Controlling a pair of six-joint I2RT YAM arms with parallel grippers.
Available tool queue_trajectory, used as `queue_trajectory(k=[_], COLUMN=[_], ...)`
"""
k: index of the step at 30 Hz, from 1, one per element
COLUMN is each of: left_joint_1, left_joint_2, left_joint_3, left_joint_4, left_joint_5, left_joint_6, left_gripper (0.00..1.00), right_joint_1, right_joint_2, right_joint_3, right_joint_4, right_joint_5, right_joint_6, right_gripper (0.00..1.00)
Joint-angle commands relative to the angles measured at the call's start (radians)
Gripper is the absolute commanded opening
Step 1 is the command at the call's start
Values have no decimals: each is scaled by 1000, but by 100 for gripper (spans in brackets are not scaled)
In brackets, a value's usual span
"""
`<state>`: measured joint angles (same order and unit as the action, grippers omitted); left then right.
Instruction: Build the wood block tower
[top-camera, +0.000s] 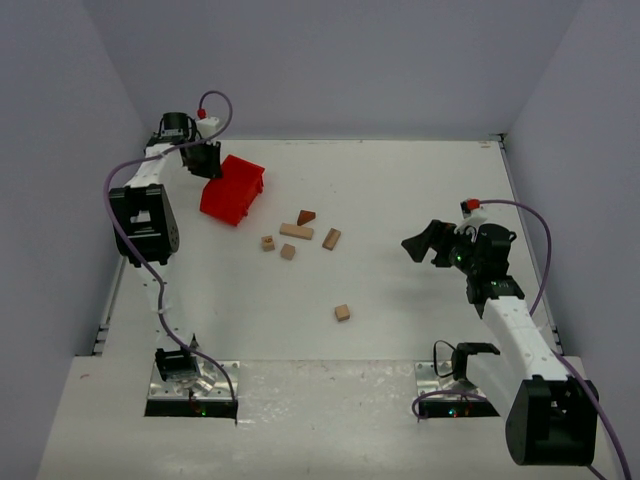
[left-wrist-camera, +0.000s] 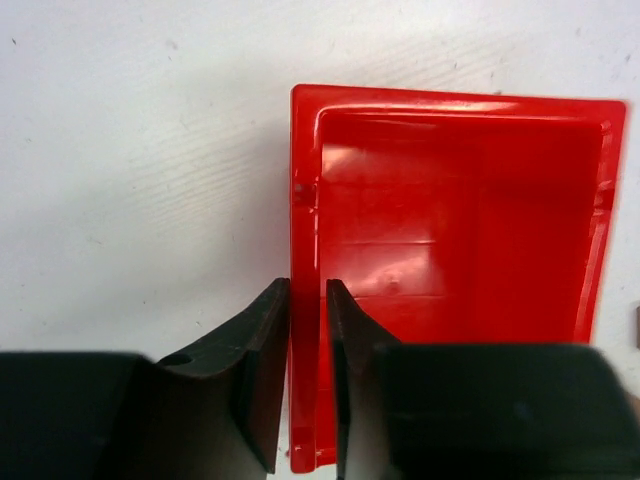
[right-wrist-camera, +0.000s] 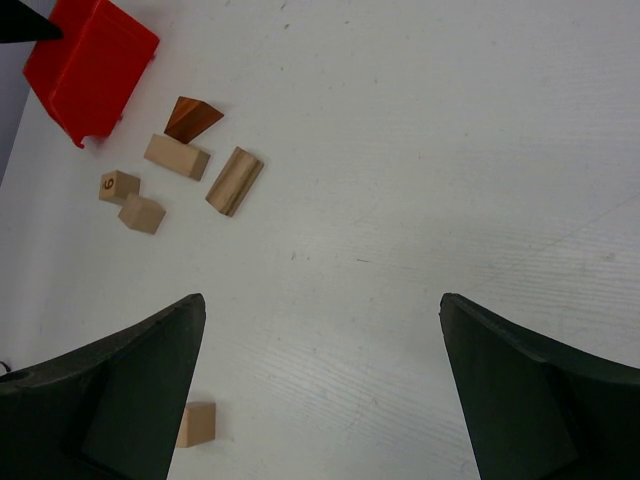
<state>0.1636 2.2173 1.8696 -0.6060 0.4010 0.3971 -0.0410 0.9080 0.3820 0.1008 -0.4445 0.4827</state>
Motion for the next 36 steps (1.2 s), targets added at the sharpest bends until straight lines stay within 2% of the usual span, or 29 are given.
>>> queue_trajectory(k=[1, 4, 5, 6, 7, 12, 14, 16, 17, 20, 23, 26, 31, 36], left_joint_1=[-9, -10, -10, -10, -10, -15, -37, -80, -106, -246, -286, -294, -303, -305], left_joint_2=[-67, -90, -101, -118, -141, -255, -344, -467, -479, -685, -841, -982, -1181, -1235], left_joint_3=[-18, -24, -26, -27, -27, -30, -38, -77, -108, -337, -509, -718, -1107, -1228], left_joint_4=[43, 44, 44, 43, 45, 74, 111, 201, 213, 421, 564, 694, 861, 855], left_joint_5=[22, 20, 16, 12, 13, 38, 8, -90, -100, -311, -294, -314, -393, -456], left_joint_6=[32, 32, 30, 29, 25, -48, -150, -290, -302, -434, -594, -723, -831, -848], left_gripper=[30, 50, 60, 76, 100, 100, 100, 100, 100, 100, 100, 100, 100, 100], right_joint_1=[7, 7, 7, 7, 7, 8, 14, 34, 36, 147, 226, 286, 369, 374], right_joint_2=[-29, -35, -36, -39, -41, -54, -64, -62, -61, -28, 6, 43, 97, 217], right_joint_3=[41, 40, 40, 40, 40, 26, 12, 9, 9, 52, 93, 123, 144, 247], right_joint_4=[16, 15, 16, 18, 24, 65, 92, 122, 122, 74, 47, 71, 160, 48], right_joint_5=[21, 18, 14, 6, -10, -92, -142, -157, -157, -110, -73, -98, -75, -26], right_joint_6=[2, -1, -4, -8, -12, -31, -33, -46, -49, -110, -148, -211, -272, -237], right_gripper=[99, 99, 99, 99, 99, 99, 99, 99, 99, 99, 99, 99, 99, 99])
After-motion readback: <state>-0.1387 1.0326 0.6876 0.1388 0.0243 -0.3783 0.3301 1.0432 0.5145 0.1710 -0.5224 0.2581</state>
